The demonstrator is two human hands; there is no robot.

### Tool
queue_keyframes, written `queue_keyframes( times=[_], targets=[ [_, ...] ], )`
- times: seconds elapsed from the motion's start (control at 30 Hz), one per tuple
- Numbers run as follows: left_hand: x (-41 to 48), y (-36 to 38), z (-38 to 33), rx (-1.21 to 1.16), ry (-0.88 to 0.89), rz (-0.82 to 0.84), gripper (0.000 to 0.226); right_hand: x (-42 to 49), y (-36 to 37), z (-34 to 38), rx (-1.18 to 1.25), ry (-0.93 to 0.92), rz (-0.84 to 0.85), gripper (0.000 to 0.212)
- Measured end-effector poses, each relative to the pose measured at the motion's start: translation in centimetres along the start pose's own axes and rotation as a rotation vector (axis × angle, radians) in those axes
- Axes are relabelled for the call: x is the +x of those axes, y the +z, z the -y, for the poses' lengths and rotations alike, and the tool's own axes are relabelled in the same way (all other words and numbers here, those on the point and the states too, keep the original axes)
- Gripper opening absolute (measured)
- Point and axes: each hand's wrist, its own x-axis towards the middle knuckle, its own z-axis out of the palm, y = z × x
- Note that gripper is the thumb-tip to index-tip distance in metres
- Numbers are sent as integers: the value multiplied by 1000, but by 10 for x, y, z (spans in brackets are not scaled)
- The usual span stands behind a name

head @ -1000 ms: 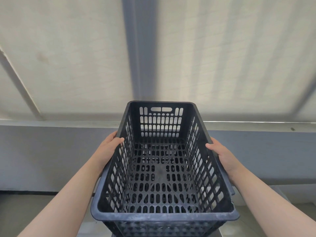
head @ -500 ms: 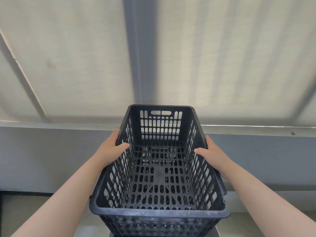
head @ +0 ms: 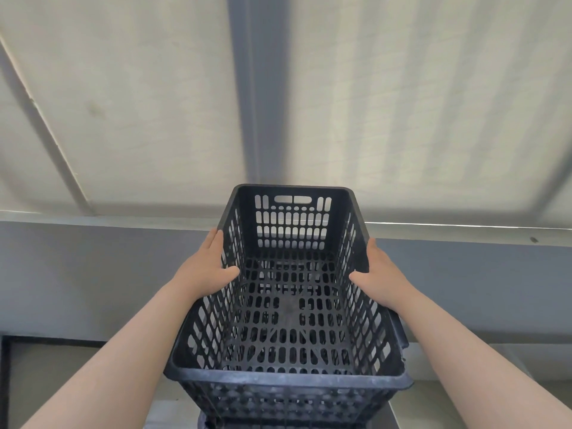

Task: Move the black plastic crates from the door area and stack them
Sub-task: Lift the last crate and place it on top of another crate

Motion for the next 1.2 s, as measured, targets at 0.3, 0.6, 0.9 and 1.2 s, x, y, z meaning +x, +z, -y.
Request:
queue_keyframes(
  times=[0.3,0.6,0.9,1.2],
  targets=[
    [1,-5,1,29,13,29,90,0,-8,5,-92,21,11,97],
    [3,2,10,-3,16,3,91,-4,2,3,-174,-12,-21,93],
    [5,1,9,-49,50,-37,85,-14,-7,10,39,35,2,90],
    [7,-3,9,-129,34,-54,82,-34,-22,18,201,28,0,75]
  ],
)
